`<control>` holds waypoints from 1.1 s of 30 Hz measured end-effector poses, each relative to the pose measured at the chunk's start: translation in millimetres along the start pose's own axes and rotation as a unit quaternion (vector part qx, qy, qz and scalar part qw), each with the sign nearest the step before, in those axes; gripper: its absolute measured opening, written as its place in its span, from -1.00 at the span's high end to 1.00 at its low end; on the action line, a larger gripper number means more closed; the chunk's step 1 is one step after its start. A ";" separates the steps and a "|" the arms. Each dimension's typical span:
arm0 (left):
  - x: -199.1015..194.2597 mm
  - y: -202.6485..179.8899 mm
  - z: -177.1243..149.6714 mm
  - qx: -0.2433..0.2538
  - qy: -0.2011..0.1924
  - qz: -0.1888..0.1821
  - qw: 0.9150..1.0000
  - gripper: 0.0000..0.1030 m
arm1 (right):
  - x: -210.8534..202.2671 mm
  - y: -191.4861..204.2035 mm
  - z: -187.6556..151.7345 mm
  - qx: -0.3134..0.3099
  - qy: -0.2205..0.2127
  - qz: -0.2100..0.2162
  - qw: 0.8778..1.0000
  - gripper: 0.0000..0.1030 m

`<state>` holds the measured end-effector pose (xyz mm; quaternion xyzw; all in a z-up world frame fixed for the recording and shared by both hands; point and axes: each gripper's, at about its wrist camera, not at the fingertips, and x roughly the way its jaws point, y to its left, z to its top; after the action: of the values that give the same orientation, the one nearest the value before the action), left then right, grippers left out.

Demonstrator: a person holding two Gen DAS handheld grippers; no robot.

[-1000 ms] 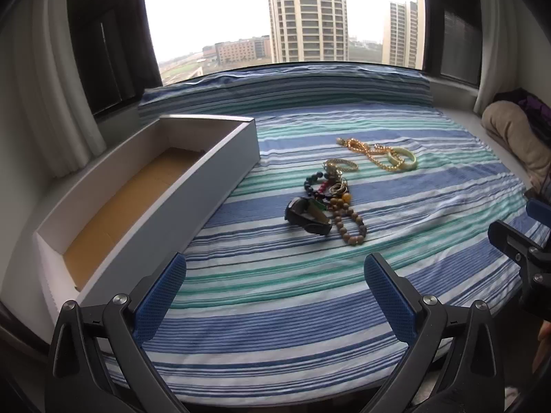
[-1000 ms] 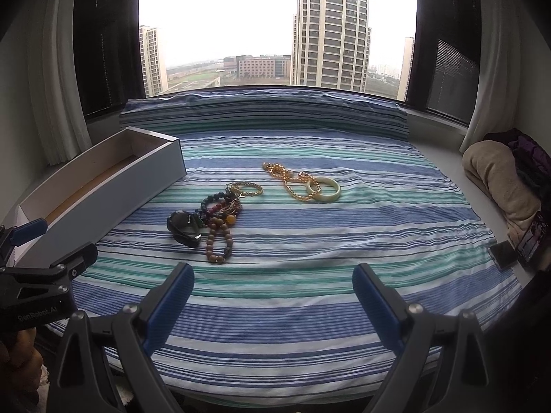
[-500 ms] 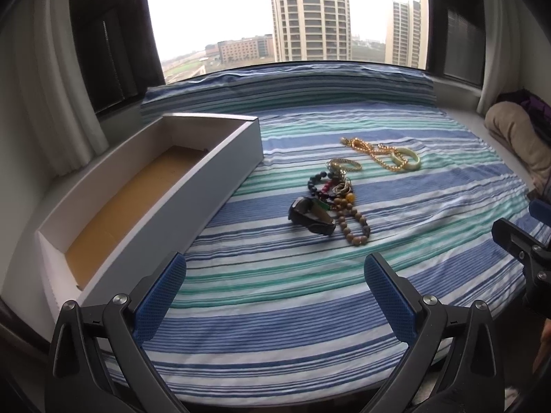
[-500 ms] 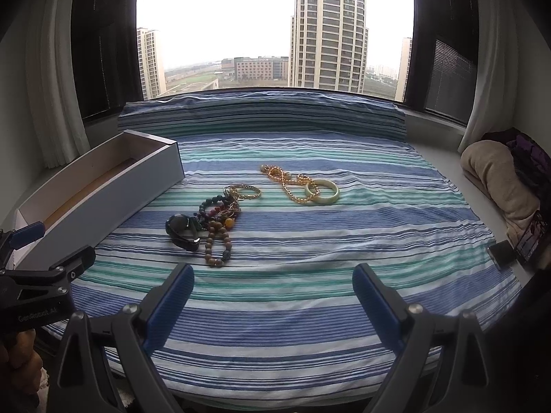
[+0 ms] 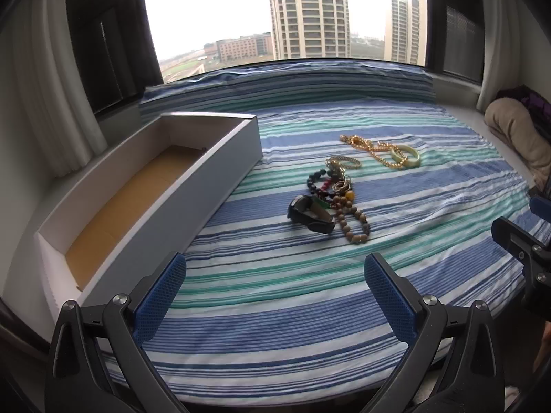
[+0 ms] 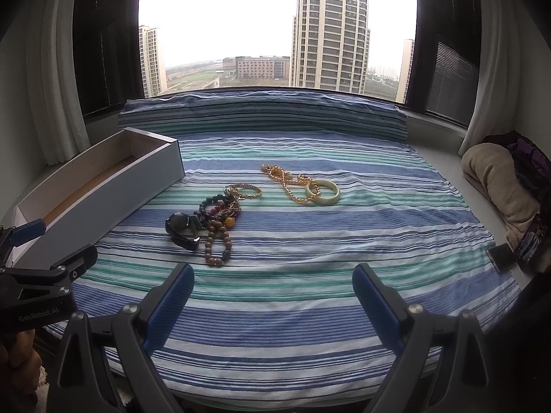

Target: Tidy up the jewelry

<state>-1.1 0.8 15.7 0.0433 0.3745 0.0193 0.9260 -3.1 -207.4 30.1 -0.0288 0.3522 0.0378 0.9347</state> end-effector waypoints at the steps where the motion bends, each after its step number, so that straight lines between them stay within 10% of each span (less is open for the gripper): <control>1: 0.2 0.2 0.2 0.000 0.001 0.000 1.000 -1.00 | 0.4 0.1 -0.3 0.000 0.001 0.000 1.000 -0.84; 33: 1.6 0.7 0.7 0.002 0.001 0.001 1.000 -1.00 | 4.2 1.9 -0.3 -0.002 0.007 -0.004 1.000 -0.84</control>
<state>0.5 1.5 15.1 0.0453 0.3750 0.0191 0.9257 -0.4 -205.3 27.0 -0.0320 0.3589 0.0343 0.9322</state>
